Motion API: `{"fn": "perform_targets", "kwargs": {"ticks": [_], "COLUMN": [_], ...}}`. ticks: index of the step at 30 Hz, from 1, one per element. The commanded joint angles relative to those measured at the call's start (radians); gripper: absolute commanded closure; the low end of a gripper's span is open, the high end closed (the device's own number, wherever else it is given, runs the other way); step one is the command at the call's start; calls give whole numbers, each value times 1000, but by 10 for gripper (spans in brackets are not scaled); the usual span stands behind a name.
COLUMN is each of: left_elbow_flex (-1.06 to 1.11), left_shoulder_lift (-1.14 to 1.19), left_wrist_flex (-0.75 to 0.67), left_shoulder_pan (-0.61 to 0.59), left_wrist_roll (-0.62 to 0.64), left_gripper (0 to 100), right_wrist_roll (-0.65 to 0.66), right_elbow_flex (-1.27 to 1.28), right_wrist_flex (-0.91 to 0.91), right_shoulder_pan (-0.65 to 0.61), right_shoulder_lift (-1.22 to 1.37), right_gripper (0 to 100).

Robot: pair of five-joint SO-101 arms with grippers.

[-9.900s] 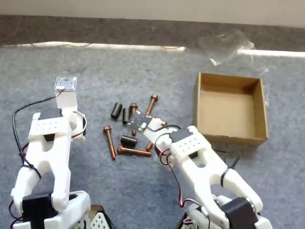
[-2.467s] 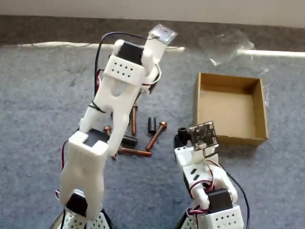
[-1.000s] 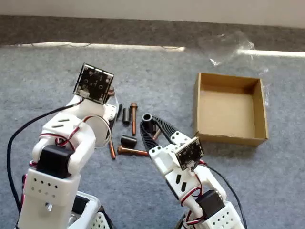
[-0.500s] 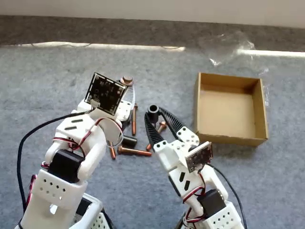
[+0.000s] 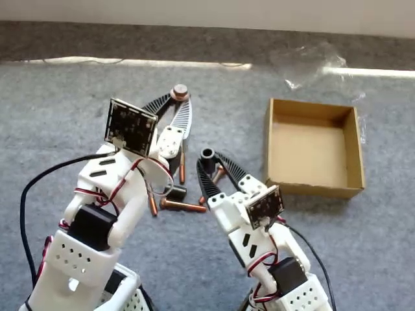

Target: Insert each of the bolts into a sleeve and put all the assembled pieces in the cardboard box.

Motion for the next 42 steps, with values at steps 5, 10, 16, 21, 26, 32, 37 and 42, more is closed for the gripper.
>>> {"fn": "perform_targets", "kwargs": {"ticks": [5, 10, 16, 21, 26, 32, 37, 42], "left_elbow_flex": [-5, 59, 137, 179, 179, 180, 180, 182], "left_shoulder_lift": [-62, -191, -234, -232, -232, -229, -229, -229], "left_wrist_flex": [-32, -34, -114, -144, -160, -164, -164, -164], "left_shoulder_pan": [33, 96, 139, 163, 170, 171, 170, 170], "left_wrist_roll": [155, 161, 166, 167, 166, 166, 166, 166], "left_gripper": [995, 995, 995, 995, 995, 995, 995, 995], "right_wrist_roll": [-5, -5, -5, -5, 0, -3, -3, -2], "right_elbow_flex": [140, 140, 140, 140, 140, 140, 140, 140], "right_wrist_flex": [7, 7, 5, 2, -33, -70, -71, -71], "right_shoulder_pan": [13, 13, 13, 13, 13, 13, 13, 13], "right_shoulder_lift": [-10, -10, -12, -12, -12, -12, -12, -12], "right_gripper": [995, 995, 994, 994, 994, 994, 994, 994]}}
